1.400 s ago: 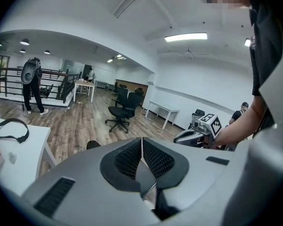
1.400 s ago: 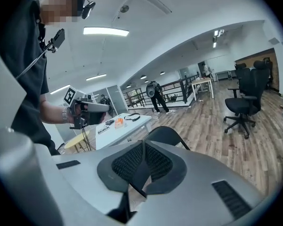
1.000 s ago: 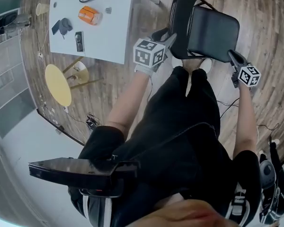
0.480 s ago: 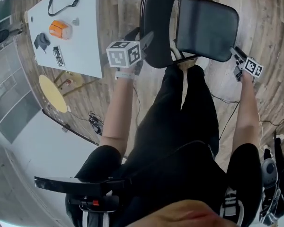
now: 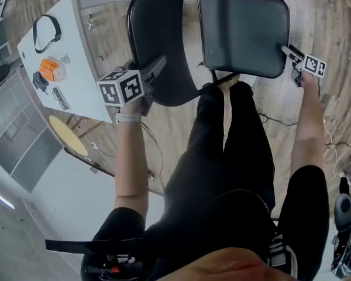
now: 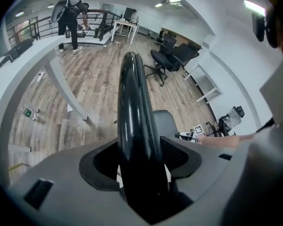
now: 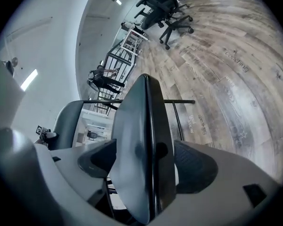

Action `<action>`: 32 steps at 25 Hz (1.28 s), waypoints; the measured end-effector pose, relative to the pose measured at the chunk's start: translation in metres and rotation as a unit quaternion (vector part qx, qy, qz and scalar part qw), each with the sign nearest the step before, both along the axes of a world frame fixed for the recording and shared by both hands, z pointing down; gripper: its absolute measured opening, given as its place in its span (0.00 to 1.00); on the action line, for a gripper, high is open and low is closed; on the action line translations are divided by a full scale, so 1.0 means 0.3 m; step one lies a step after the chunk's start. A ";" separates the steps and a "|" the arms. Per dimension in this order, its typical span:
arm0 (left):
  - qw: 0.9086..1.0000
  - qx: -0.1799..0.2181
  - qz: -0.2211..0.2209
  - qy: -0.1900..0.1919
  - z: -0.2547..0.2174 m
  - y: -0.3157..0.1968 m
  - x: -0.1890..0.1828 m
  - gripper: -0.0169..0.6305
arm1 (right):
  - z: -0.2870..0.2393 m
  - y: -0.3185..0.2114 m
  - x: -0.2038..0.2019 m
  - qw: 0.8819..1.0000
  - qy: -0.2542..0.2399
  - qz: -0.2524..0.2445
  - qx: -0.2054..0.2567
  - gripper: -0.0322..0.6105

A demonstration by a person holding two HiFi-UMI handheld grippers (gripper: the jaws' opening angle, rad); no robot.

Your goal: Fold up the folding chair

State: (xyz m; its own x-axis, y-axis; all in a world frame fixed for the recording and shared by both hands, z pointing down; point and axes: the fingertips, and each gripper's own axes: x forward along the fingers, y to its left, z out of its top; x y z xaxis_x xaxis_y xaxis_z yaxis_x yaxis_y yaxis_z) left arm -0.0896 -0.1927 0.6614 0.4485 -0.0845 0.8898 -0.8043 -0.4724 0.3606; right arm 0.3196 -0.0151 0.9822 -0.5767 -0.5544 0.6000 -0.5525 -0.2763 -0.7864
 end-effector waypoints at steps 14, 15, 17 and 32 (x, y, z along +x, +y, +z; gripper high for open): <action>0.998 -0.045 0.046 -0.005 0.010 0.011 0.034 0.17 | 0.103 -0.052 -0.071 0.996 -0.073 -0.057 0.000 0.59; 0.998 -0.047 0.045 -0.002 0.009 0.011 0.034 0.16 | 0.105 -0.051 -0.072 0.995 -0.077 -0.056 0.001 0.57; 0.998 -0.052 0.043 0.003 0.006 0.012 0.036 0.14 | 0.108 -0.047 -0.071 0.995 -0.083 -0.057 0.004 0.55; 0.998 -0.045 0.044 -0.005 -0.076 0.025 0.058 0.11 | 0.015 -0.043 -0.120 0.989 -0.137 -0.052 0.013 0.50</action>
State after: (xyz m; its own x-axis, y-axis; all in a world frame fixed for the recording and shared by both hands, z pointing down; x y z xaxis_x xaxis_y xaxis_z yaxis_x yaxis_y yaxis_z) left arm -0.0722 -0.1851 0.6386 0.4425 0.0361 0.8960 -0.7642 -0.5077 0.3979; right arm 0.2836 -0.0280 0.9868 -0.7709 -0.4964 0.3991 -0.3413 -0.2072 -0.9168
